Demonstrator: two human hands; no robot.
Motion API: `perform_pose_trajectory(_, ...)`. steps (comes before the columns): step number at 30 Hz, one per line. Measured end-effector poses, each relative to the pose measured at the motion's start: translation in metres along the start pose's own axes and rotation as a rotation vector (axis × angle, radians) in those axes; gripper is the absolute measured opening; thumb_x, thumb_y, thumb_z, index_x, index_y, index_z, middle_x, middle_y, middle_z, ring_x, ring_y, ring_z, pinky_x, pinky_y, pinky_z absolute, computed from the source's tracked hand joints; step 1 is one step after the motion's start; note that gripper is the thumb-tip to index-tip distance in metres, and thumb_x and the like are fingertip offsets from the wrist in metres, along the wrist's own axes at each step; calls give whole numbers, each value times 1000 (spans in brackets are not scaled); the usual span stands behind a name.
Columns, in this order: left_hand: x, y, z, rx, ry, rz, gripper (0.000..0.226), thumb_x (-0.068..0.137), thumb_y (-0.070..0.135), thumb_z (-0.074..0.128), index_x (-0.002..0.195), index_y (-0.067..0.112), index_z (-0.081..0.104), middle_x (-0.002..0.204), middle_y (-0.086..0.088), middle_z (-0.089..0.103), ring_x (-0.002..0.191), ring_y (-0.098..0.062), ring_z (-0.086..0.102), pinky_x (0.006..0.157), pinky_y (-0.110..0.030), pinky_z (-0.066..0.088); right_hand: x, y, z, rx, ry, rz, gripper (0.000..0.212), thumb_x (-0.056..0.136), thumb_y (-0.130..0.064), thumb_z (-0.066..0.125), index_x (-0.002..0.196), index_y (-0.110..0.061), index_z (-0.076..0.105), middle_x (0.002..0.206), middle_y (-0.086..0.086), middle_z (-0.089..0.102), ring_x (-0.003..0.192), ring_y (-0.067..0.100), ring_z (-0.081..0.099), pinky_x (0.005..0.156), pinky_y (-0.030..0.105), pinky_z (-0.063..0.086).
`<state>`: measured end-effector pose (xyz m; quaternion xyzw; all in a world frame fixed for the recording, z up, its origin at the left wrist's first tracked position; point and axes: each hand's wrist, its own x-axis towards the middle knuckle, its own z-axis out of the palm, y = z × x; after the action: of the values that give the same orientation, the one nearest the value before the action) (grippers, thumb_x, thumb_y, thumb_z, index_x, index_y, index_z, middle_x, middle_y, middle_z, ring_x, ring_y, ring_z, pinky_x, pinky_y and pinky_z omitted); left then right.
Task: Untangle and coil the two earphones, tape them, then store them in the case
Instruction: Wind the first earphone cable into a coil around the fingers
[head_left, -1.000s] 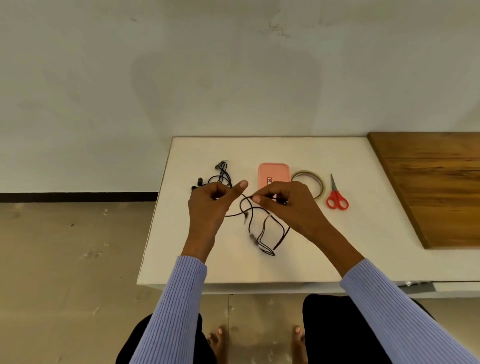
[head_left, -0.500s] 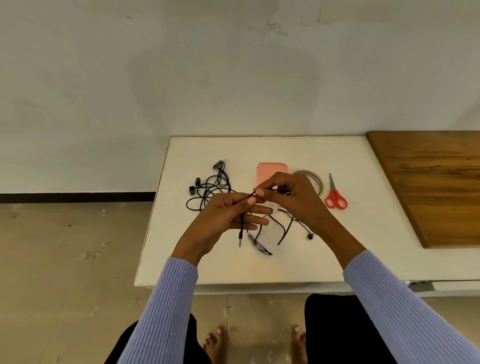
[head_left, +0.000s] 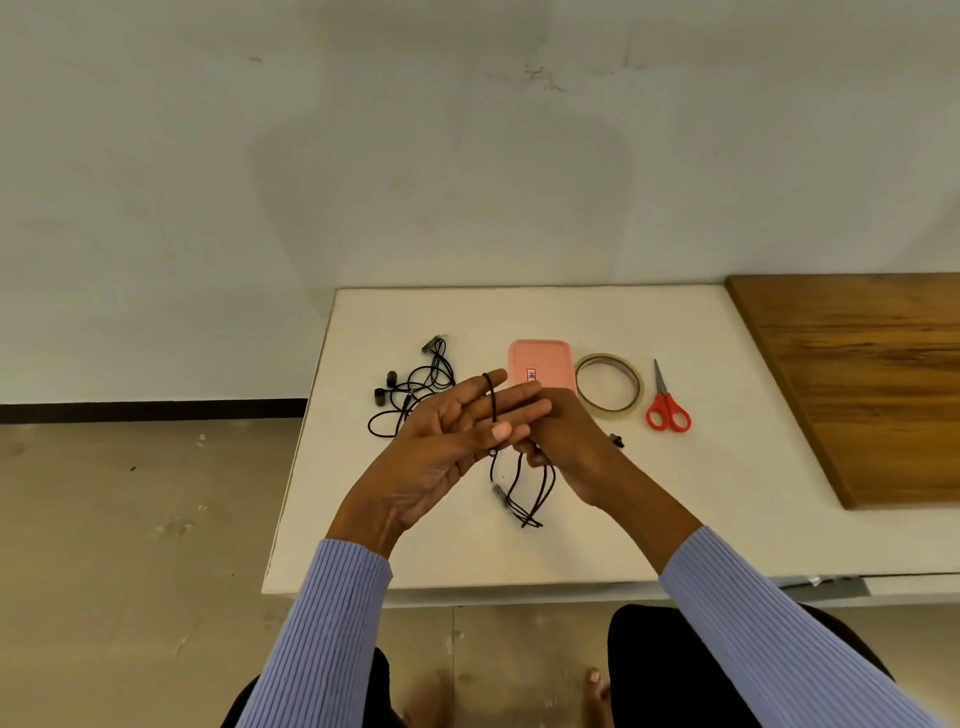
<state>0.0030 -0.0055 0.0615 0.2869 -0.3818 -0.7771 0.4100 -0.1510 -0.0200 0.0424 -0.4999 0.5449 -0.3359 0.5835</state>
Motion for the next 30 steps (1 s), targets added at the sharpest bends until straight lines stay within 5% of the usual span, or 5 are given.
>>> perform_pose_trajectory(6, 6, -4, -9, -10, 179, 18, 66, 86, -16, 45, 146, 5, 22, 136, -19, 51, 111, -29, 63, 84, -27, 55, -3, 2, 7, -269, -108, -73, 23, 91, -10, 50, 74, -10, 67, 63, -6, 65, 45, 2, 45, 49, 19, 37)
perform_pose_trajectory(14, 11, -8, -19, 324, 334, -27, 71, 92, -6, 47, 149, 17, 13, 132, -14, 54, 114, -20, 61, 85, -24, 55, -1, 10, 9, -900, -91, -393, 20, 88, -34, 61, 103, -27, 72, 89, -8, 72, 73, 8, 60, 64, 30, 47)
perform_pose_trajectory(18, 6, -6, -21, 499, 232, -173, 73, 91, 2, 54, 149, 14, 12, 128, -12, 57, 118, -23, 57, 93, -28, 51, 3, 4, -17, -791, -118, -418, 10, 77, -35, 72, 85, -28, 75, 66, -21, 57, 64, -1, 51, 58, 18, 35)
perform_pose_trajectory(26, 1, -8, -17, 519, -29, -372, 61, 89, -4, 55, 143, 12, 32, 111, -17, 60, 106, -25, 64, 85, -33, 56, 5, 0, -28, -585, -142, -483, 9, 72, -9, 78, 79, -12, 74, 75, -11, 63, 66, 4, 54, 60, 11, 39)
perform_pose_trajectory(30, 0, -5, -17, 482, -54, -414, 65, 88, -5, 55, 144, 17, 31, 124, -22, 54, 106, -26, 65, 86, -35, 56, 6, 1, -33, -510, -126, -488, 10, 72, -13, 78, 79, -17, 74, 76, -13, 61, 68, 3, 55, 59, 13, 40)
